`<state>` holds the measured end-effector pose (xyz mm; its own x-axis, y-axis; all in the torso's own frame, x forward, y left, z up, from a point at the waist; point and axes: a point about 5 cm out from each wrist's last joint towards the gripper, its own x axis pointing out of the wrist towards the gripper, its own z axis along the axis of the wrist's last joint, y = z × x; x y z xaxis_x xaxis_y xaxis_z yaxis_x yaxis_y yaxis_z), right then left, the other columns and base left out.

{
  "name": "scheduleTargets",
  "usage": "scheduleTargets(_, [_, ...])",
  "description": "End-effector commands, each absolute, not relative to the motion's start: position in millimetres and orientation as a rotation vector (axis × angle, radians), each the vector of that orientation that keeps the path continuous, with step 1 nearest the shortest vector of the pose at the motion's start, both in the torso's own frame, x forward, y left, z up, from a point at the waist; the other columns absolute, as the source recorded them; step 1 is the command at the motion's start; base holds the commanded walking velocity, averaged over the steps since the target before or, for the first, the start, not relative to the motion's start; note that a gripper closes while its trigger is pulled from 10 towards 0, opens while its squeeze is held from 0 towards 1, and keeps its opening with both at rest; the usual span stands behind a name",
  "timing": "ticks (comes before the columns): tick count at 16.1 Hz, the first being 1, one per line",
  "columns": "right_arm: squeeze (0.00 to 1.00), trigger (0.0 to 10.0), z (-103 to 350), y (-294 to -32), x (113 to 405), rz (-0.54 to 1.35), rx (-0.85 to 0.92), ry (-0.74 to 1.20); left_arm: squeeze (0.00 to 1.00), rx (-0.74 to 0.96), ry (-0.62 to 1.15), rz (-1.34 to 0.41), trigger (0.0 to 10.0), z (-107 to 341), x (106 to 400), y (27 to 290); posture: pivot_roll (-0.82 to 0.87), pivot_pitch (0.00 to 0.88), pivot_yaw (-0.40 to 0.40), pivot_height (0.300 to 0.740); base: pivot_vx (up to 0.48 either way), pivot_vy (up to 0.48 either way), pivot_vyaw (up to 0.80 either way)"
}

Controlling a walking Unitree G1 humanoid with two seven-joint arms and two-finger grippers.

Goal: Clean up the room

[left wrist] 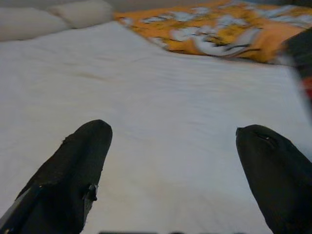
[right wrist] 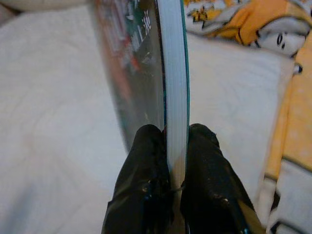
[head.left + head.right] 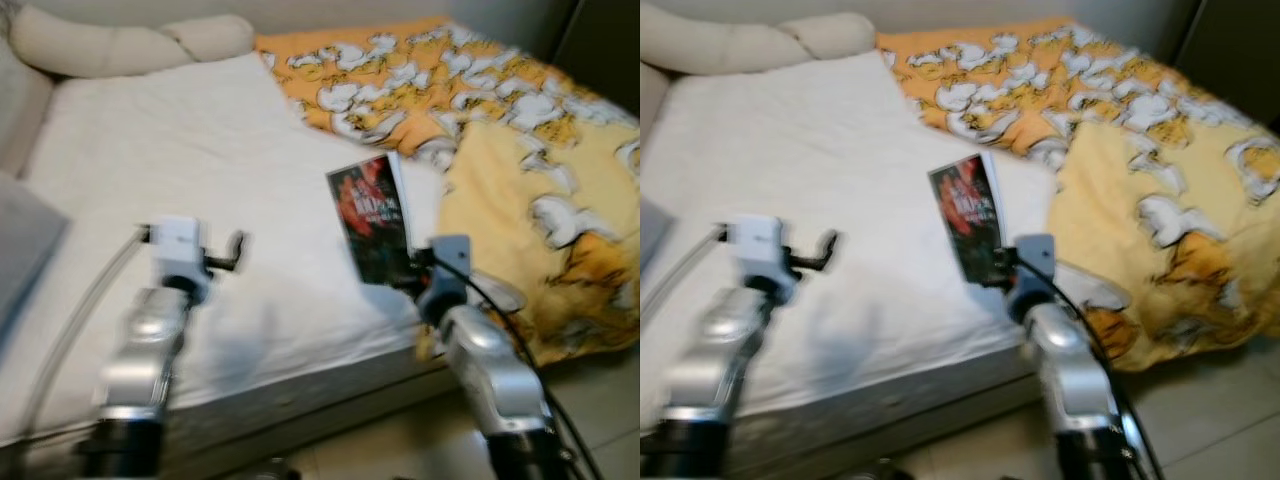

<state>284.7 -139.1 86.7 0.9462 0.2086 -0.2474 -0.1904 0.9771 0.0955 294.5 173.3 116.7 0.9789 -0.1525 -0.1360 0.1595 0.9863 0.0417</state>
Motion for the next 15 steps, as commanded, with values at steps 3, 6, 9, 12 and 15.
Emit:
scheduleTargets(3, [0.0,10.0,100.2,-138.9,289.4,0.201,0.077,0.193,0.0,0.079,0.122,-0.134,10.0,120.5,294.2,183.0,0.09,0.0,0.013,0.74,0.0,0.42,0.0])
scheduleTargets(6, [0.0,10.0,101.1,-139.9,290.1,0.192,0.037,0.183,0.0,0.078,0.122,-0.135,10.0,120.5,294.5,182.9,0.09,0.0,0.012,0.74,0.0,0.424,0.0])
scheduleTargets(9, [0.0,10.0,100.2,-142.1,291.2,0.176,0.023,0.185,0.0,0.078,0.122,-0.136,10.0,120.9,295.1,182.2,0.09,0.0,0.012,0.74,0.0,0.425,0.0])
scheduleTargets(12, [0.0,10.0,99.5,-141.2,291.1,0.186,0.04,0.191,0.0,0.101,0.133,-0.141,10.0,119.3,294.7,182.0,0.09,0.0,0.013,0.74,0.0,0.135,0.0])
scheduleTargets(15, [0.0,10.0,99.5,-140.6,291.0,0.188,0.041,0.188,0.0,0.09,0.113,-0.138,10.0,121.6,295.4,181.1,0.09,0.0,0.013,0.74,0.0,0.0,0.0])
